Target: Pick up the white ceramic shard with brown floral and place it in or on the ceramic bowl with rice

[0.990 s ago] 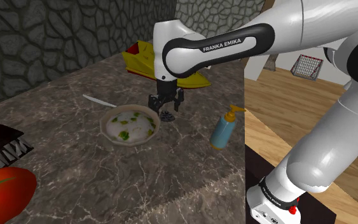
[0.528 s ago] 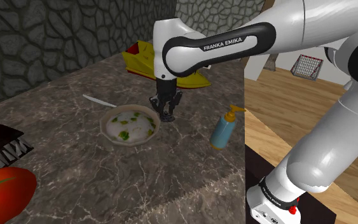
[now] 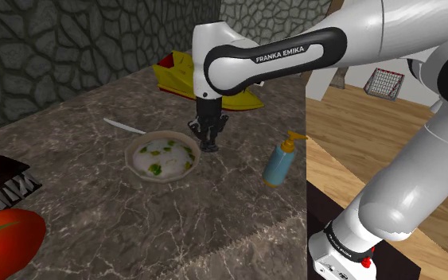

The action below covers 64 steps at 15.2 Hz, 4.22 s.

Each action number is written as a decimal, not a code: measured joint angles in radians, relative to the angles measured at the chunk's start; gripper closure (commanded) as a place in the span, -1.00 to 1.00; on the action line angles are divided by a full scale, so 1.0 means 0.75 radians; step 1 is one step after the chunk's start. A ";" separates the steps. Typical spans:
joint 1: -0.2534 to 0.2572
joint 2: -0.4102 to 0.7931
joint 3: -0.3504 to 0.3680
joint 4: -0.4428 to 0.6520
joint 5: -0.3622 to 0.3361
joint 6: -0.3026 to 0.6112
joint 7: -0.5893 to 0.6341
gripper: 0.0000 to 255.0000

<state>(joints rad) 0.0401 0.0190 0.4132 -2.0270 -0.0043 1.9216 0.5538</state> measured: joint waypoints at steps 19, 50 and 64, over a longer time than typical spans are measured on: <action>0.060 -0.002 0.046 0.007 -0.077 -0.106 0.450 -1.00; 0.031 -0.225 -0.011 -0.262 0.160 0.050 0.237 1.00; 0.030 -0.249 -0.017 -0.228 0.165 -0.006 0.231 1.00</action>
<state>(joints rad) 0.0624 -0.1678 0.4004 -2.1982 0.1193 1.9169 0.7269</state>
